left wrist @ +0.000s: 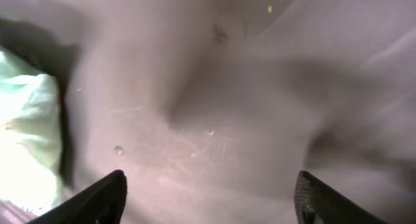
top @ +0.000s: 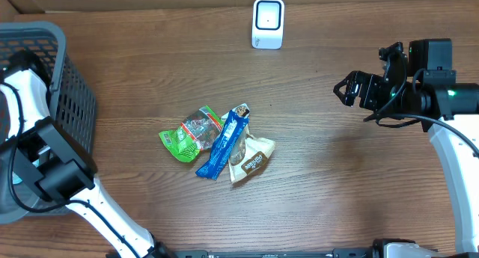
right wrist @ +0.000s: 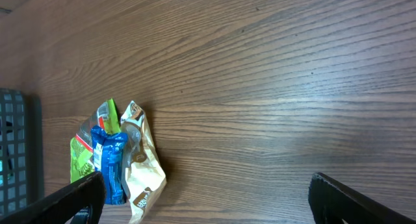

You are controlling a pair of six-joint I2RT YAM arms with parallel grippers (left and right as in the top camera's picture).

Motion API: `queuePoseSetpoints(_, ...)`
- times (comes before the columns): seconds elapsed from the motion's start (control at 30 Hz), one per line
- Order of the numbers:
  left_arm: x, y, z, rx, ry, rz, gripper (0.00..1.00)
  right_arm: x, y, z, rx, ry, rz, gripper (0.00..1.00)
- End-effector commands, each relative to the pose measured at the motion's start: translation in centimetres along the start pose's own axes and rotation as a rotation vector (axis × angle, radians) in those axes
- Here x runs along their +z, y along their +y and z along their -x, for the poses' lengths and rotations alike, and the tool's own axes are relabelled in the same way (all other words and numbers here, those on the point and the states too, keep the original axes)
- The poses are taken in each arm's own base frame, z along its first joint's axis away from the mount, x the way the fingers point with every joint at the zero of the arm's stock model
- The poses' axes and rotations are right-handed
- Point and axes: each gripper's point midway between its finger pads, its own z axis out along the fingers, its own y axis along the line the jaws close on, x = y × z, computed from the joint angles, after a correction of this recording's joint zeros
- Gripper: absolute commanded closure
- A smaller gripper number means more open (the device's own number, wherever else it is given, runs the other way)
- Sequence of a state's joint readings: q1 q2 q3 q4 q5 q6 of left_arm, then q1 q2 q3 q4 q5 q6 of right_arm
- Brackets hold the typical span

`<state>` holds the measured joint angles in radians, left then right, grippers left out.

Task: Scan the item barcode
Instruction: 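Grasp the mint-green packet in the basket with the left gripper, lift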

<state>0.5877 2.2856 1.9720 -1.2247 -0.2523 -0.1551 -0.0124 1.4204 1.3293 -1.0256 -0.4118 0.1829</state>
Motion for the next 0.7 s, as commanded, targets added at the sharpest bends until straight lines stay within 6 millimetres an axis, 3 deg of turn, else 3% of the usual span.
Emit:
queuePoseSetpoints(0.0,-1.5,0.3,1.1,-0.043,-0.024,-0.033,0.24,-0.5,0.3,0.6,-0.007,-0.022,0.005,0.00)
queuePoseSetpoints(0.13,-1.4,2.5,0.7,-0.007,-0.008,0.056,0.29,-0.5,0.3,0.6,-0.007,-0.021,0.005,0.00)
queuePoseSetpoints(0.27,-0.1,5.5,0.3,-0.022,0.008,0.184,0.28,-0.5,0.3,0.6,-0.008,-0.022,0.005,0.00)
queuePoseSetpoints(0.37,0.4,7.7,0.0,-0.046,0.021,0.245,0.24,-0.5,0.3,0.6,-0.008,-0.022,0.005,0.00)
queuePoseSetpoints(0.5,0.9,9.8,-0.1,-0.092,0.026,0.258,0.09,-0.5,0.3,0.6,-0.007,-0.021,0.005,0.00)
queuePoseSetpoints(0.67,2.2,11.0,0.2,-0.051,0.032,0.198,0.09,-0.5,0.3,0.7,-0.009,-0.025,0.006,0.00)
